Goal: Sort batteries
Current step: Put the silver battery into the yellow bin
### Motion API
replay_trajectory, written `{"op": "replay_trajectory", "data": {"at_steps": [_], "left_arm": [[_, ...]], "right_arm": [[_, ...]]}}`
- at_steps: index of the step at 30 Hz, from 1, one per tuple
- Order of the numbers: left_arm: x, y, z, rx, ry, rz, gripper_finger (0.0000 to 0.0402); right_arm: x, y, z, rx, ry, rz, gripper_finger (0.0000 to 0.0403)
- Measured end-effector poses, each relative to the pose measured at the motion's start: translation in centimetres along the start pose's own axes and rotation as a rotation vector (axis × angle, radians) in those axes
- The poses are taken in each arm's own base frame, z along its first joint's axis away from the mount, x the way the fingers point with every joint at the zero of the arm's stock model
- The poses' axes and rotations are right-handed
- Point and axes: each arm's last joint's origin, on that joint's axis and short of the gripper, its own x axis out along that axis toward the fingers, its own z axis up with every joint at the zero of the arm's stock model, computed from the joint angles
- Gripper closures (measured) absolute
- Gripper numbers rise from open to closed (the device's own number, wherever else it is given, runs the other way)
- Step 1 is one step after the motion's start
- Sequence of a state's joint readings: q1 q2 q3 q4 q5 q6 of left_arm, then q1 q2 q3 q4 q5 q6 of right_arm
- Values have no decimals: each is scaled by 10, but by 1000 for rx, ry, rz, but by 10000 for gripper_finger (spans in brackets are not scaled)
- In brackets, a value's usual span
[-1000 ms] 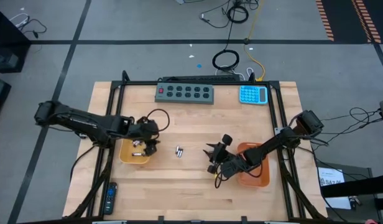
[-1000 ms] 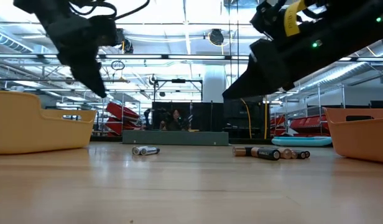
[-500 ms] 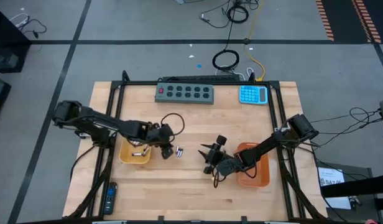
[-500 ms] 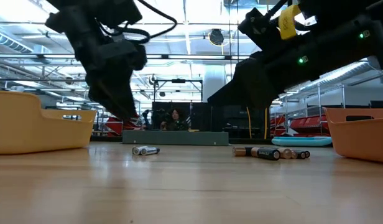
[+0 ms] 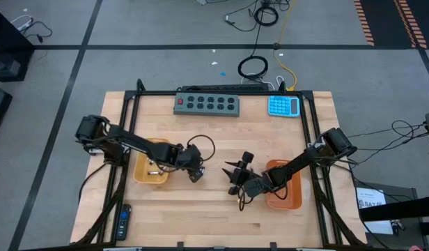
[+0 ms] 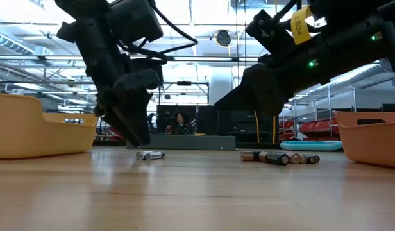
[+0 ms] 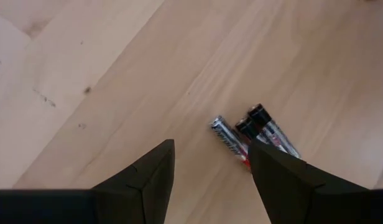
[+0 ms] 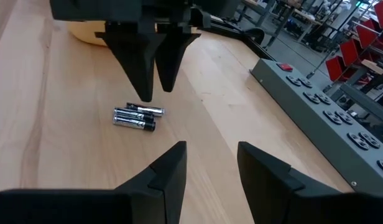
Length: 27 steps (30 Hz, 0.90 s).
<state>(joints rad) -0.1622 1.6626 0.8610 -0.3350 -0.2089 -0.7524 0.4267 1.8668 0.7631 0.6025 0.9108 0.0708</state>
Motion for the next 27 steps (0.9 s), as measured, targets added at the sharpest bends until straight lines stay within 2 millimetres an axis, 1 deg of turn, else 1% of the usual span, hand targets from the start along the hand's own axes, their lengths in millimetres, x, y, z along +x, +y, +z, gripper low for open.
{"op": "replay_trajectory", "data": {"at_steps": [6,16,23,25,27], "left_arm": [[3,-5,2,48,9,80,188],[14,-14,3,92,36,96,188],[12,-9,-1,121,93,148,188],[11,-9,-2,148,105,157,188],[5,-13,-1,208,110,163,188]], "right_arm": [[0,0,0,3,0,0,269],[0,0,0,4,3,14,269],[0,1,0,5,3,23,269],[0,1,0,6,3,24,269],[0,1,0,8,4,23,269]]}}
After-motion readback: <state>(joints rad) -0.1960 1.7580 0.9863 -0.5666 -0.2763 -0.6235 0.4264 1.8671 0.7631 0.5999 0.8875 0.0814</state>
